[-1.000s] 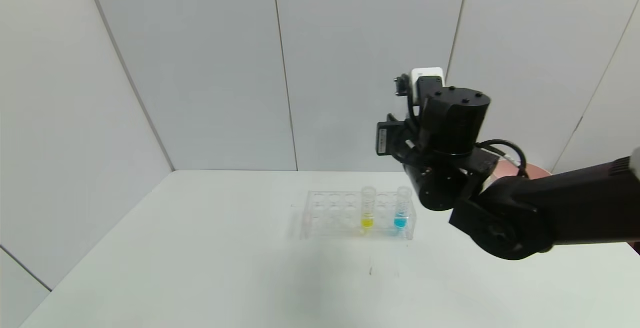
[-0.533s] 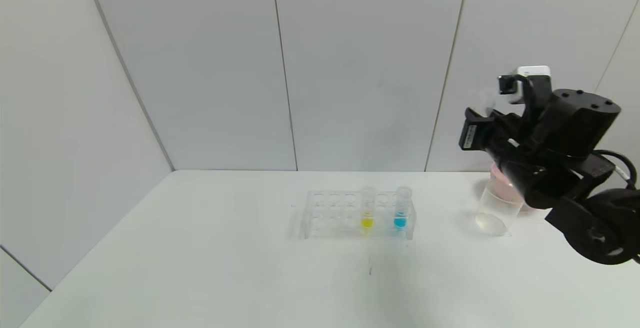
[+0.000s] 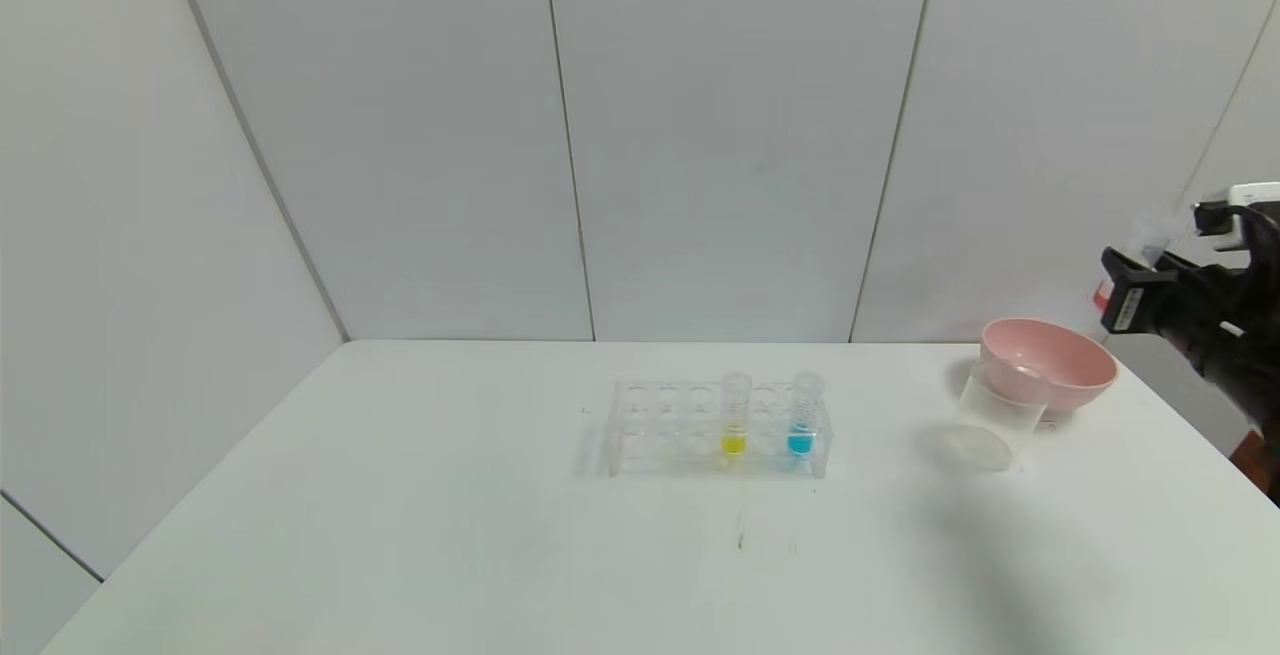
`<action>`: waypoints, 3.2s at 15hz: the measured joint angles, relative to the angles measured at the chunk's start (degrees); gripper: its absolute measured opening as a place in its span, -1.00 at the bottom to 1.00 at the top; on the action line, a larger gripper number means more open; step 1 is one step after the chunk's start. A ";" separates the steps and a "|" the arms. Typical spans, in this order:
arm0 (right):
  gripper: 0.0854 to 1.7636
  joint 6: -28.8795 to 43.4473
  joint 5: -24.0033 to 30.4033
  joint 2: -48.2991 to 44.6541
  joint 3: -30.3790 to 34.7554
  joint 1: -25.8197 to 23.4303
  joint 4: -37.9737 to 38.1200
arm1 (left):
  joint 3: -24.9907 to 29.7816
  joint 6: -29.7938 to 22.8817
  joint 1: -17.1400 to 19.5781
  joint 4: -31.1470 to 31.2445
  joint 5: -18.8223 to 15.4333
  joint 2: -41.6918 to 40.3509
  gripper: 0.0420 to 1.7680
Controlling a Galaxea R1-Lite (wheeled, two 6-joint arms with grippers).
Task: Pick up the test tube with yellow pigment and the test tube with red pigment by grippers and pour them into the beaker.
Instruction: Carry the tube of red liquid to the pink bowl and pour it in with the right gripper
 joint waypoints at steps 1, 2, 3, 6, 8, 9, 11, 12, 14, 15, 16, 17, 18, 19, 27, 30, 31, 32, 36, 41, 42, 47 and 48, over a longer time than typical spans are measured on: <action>-0.47 -2.30 2.66 0.13 0.18 -2.73 -0.11 | 0.00 0.00 0.00 0.00 0.00 0.00 1.00; -0.47 -5.32 6.19 0.35 0.35 -5.32 -0.60 | 0.00 0.00 0.00 0.00 0.00 0.00 1.00; -0.47 -7.86 9.75 0.61 0.49 -7.35 -1.37 | 0.00 0.00 0.00 0.00 0.00 0.00 1.00; -0.47 -15.42 15.62 2.18 0.79 -10.67 -4.13 | 0.00 0.00 0.00 0.00 0.00 0.00 1.00; -0.47 -19.16 18.74 3.56 1.15 -11.13 -6.05 | 0.00 0.00 0.00 0.00 0.00 0.00 1.00; -0.47 -21.33 19.93 4.13 1.34 -11.17 -6.88 | 0.00 0.00 0.00 0.00 0.02 0.00 1.00; -0.47 -26.09 21.53 5.29 2.17 -11.28 -7.74 | 0.00 0.00 0.00 0.00 0.00 0.00 1.00; -0.47 -28.55 22.02 5.88 2.45 -11.28 -7.74 | 0.00 0.00 0.00 0.00 0.00 0.00 1.00; -0.47 -34.82 22.46 7.33 2.58 -11.30 -7.78 | 0.00 0.00 0.00 0.00 0.00 0.00 1.00; -0.47 -37.14 22.49 8.02 2.30 -11.28 -7.80 | 0.00 0.00 0.00 0.00 0.00 0.00 1.00; -0.47 -39.25 22.49 8.61 1.95 -11.11 -7.74 | 0.00 0.00 0.00 0.00 0.00 0.00 1.00; -0.47 -41.69 22.49 9.18 1.45 -10.89 -7.58 | 0.00 0.00 0.00 0.02 0.00 0.00 1.00; -0.47 -44.40 22.48 9.68 0.90 -10.78 -7.50 | 0.00 0.00 0.00 0.00 0.00 0.00 1.00; -0.47 -47.17 22.43 10.17 0.35 -10.78 -7.47 | 0.00 0.00 0.00 0.00 0.00 0.00 1.00; -0.47 -58.14 22.85 11.78 -0.17 -9.81 -7.78 | 0.00 0.00 0.00 0.00 0.00 0.00 1.00; -0.47 -59.27 25.53 11.89 1.38 -9.23 -10.46 | 0.00 0.00 0.00 0.00 0.00 0.00 1.00; -0.47 -60.04 26.17 11.93 2.15 -9.23 -11.98 | 0.00 0.00 0.00 0.00 0.00 0.00 1.00; -0.47 -61.48 26.39 12.04 2.86 -9.35 -12.90 | 0.00 0.00 0.00 0.00 0.00 0.00 1.00; -0.47 -66.24 26.34 12.74 3.22 -10.01 -12.90 | 0.00 0.00 0.00 0.00 0.02 0.00 1.00; -0.47 -70.85 26.28 13.18 3.00 -9.56 -12.89 | 0.00 0.00 0.00 0.00 0.00 0.00 1.00; -0.47 -71.56 26.30 13.23 3.00 -9.34 -12.89 | 0.00 0.00 0.00 0.00 0.00 0.00 1.00; -0.47 -76.29 26.17 13.53 2.89 -8.66 -12.79 | 0.00 0.00 0.00 0.00 0.00 0.00 1.00; -0.47 -76.84 26.08 13.59 2.80 -8.48 -12.81 | 0.00 0.00 0.00 0.00 0.00 0.00 1.00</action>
